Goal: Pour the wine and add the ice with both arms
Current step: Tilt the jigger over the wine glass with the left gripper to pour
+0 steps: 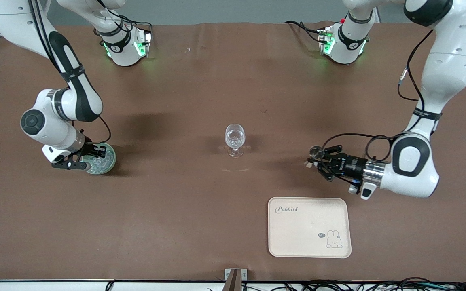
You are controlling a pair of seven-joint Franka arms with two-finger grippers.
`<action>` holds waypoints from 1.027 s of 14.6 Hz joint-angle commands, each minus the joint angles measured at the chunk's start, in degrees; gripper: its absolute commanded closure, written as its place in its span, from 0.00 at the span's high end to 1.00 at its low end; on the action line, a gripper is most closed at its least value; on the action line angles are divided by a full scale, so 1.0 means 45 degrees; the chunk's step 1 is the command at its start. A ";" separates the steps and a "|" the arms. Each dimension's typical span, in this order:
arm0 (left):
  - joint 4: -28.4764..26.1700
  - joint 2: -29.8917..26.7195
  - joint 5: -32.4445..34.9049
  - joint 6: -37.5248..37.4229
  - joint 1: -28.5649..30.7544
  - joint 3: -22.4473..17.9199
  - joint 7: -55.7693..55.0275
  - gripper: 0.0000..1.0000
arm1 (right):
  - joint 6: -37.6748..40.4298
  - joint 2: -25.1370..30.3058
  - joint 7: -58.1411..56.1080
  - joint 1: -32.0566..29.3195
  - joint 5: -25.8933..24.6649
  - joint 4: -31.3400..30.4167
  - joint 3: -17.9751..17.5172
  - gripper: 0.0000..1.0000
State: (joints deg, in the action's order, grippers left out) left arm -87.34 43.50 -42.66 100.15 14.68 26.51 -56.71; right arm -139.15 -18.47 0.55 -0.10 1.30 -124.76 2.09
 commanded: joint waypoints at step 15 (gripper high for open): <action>-0.0200 -0.2694 0.4261 0.2978 -0.5116 -0.0031 -0.8332 0.00 | 1.0873 0.3382 0.1207 -0.1206 0.0199 0.8106 -0.0737 0.00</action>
State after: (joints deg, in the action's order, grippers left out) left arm -87.46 32.94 -26.31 112.24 -6.63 26.75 -91.11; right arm -96.72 -3.13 6.23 -2.92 1.44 -94.58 0.70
